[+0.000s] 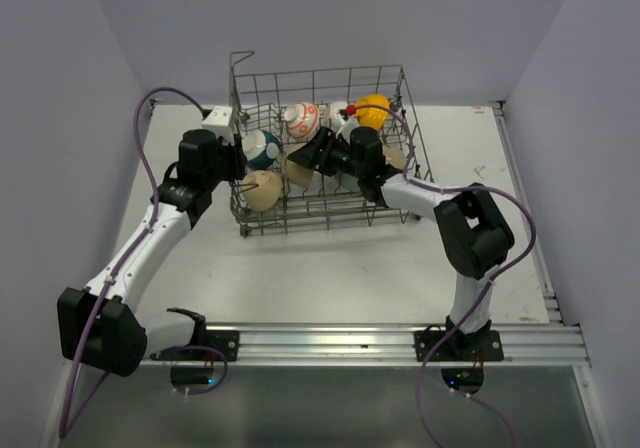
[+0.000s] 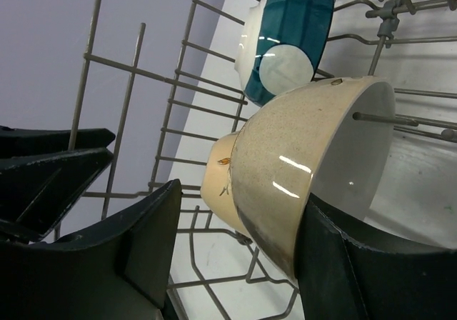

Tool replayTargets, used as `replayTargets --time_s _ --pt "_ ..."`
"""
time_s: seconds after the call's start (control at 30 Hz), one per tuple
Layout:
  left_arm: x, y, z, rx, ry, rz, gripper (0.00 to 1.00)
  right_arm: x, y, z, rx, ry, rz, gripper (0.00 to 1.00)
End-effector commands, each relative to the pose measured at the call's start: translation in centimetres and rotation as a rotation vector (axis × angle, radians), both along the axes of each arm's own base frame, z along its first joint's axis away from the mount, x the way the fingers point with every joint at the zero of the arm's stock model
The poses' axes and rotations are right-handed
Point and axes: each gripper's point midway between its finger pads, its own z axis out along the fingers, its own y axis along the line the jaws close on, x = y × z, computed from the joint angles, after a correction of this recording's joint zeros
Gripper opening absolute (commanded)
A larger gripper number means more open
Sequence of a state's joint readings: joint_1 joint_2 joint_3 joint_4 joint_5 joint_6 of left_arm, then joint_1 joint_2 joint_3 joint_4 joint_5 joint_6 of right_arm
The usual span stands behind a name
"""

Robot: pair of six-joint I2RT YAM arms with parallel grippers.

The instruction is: Unload the bowls from the dish rack

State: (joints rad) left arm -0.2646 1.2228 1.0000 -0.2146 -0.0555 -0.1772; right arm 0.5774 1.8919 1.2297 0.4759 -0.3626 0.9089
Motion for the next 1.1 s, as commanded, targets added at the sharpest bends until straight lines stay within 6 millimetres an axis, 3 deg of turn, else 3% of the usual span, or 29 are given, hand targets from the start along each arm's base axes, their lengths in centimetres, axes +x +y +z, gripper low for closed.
replayTargets --time_s 0.0,0.3,0.63,0.83,1.07 --pt "-2.1 -3.1 -2.5 -0.021 0.104 -0.147 0.41 -2.4 3.0 4.7 0.147 -0.106 0.146 0.62" --pt "-2.1 -2.9 -2.6 -0.017 0.107 -0.129 0.57 -2.2 3.2 3.0 0.132 -0.081 0.153 0.47" --pt "-2.0 -2.4 -2.4 -0.010 0.099 -0.108 0.71 -2.5 3.7 4.4 0.158 -0.101 0.191 0.16" --pt "-2.0 -2.2 -2.4 -0.008 0.096 -0.096 0.82 -2.9 3.7 4.9 0.167 -0.112 0.215 0.08" --pt "-2.1 -1.7 -1.9 -0.007 0.080 -0.065 0.97 -3.6 3.7 7.6 0.176 -0.160 0.247 0.04"
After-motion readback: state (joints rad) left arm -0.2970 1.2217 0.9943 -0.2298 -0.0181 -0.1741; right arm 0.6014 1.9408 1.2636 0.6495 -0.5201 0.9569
